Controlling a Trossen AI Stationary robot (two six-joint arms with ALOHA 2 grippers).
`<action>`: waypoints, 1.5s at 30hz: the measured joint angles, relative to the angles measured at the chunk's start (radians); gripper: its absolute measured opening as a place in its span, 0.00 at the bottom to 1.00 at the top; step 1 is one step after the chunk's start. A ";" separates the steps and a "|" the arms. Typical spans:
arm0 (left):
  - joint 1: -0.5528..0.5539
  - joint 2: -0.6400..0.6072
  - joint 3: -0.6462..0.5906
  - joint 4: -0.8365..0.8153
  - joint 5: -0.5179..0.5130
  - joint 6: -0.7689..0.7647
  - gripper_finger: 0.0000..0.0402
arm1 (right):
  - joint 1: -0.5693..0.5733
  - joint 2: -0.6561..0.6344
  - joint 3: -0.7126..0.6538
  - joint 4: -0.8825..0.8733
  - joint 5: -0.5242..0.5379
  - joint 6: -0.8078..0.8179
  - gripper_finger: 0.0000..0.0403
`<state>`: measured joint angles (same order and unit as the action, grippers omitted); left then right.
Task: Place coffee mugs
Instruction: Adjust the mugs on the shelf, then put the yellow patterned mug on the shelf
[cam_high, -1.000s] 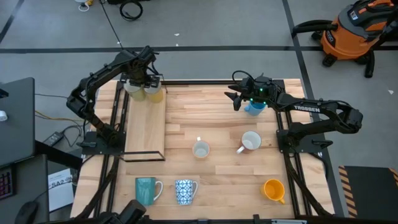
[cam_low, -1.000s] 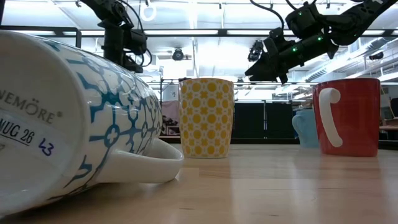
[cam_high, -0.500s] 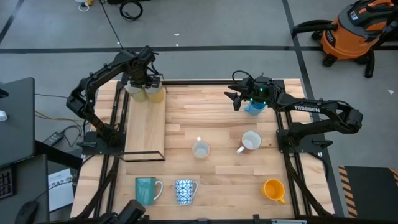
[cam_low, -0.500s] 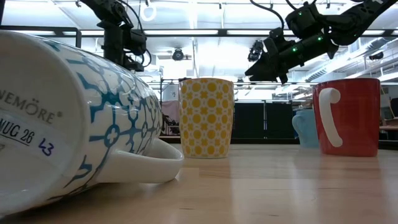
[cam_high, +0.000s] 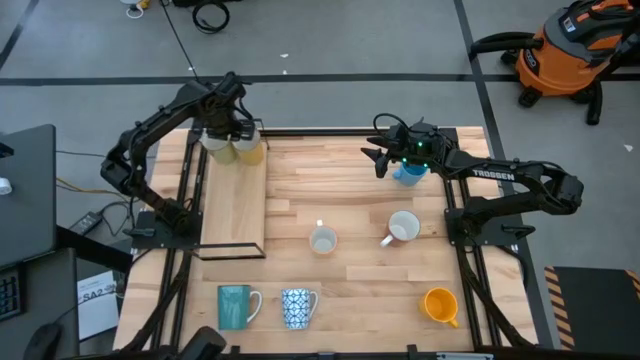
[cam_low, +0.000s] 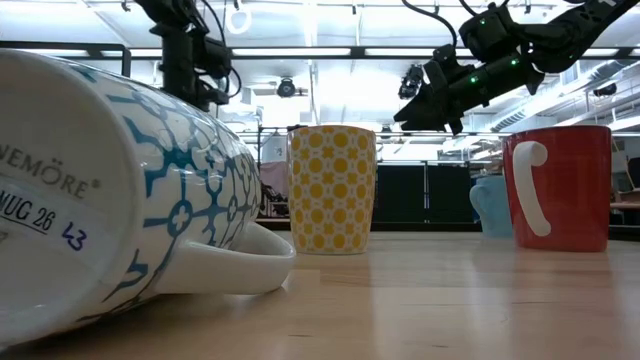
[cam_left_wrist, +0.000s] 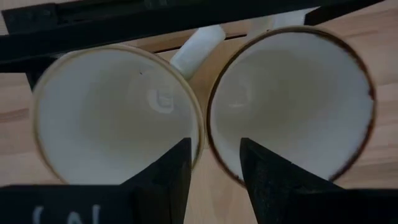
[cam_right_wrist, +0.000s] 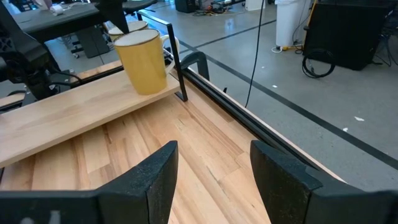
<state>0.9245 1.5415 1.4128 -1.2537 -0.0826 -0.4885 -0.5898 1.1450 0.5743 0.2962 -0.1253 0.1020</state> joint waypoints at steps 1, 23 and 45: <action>0.000 -0.009 0.000 0.000 0.001 0.000 0.35 | 0.000 0.000 0.000 0.000 0.000 0.000 0.51; -0.296 -0.290 0.001 0.043 0.002 0.003 0.35 | 0.000 0.000 0.000 -0.001 0.000 0.000 0.51; -0.814 -0.285 0.000 0.335 0.001 -0.162 0.35 | 0.000 0.000 0.000 -0.001 0.000 0.010 0.51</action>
<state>0.1101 1.2568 1.4132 -0.9186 -0.0818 -0.6504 -0.5896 1.1450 0.5743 0.2951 -0.1254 0.1123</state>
